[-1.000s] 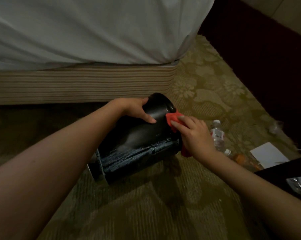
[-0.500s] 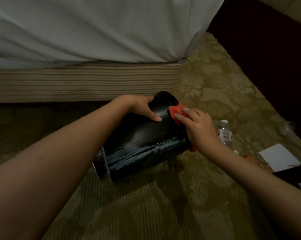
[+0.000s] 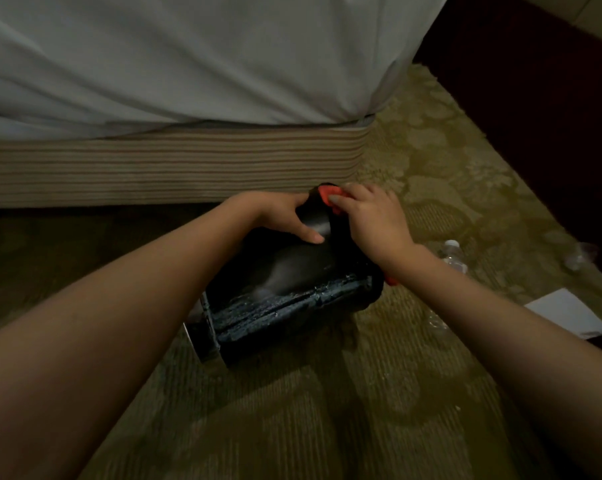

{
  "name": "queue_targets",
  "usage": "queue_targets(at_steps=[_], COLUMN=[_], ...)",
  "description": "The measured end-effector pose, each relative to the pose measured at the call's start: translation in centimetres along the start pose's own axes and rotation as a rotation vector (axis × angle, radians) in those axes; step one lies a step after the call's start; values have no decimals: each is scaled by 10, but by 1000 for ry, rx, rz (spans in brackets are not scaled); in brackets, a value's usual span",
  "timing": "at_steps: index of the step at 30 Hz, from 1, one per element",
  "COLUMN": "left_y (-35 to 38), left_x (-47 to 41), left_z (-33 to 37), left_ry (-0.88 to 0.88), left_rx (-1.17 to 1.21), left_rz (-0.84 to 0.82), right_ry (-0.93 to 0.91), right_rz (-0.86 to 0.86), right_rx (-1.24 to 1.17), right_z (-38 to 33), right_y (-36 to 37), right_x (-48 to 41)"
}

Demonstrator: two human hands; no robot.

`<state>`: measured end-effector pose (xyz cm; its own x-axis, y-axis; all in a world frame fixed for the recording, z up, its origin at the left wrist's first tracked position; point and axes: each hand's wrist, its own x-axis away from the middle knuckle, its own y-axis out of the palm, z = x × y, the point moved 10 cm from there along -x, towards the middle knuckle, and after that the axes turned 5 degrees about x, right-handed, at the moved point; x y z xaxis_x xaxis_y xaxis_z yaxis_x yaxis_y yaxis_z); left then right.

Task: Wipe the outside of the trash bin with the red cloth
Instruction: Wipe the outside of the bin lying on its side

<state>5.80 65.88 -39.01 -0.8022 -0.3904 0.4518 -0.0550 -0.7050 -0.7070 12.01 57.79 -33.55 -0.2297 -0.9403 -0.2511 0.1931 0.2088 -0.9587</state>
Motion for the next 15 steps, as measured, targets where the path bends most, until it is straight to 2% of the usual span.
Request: queue_targets(at_steps=[3,7,10,15], left_y=[0,0,1,0], left_x=[0,1,2,1], left_z=[-2,0,1,4], left_ry=[-48,-46,-29,8], left_rx=[36,-3,-4,-27], left_rz=[-41,-6,-1,26], right_ry=[-41,-110,-108,21], right_rz=[91,77,101,-46], right_rx=[-129,-107,-56,13], right_z=[6,4,4,-2], right_y=[-7,-8,-14,-1], right_x=[47,87,67,-22])
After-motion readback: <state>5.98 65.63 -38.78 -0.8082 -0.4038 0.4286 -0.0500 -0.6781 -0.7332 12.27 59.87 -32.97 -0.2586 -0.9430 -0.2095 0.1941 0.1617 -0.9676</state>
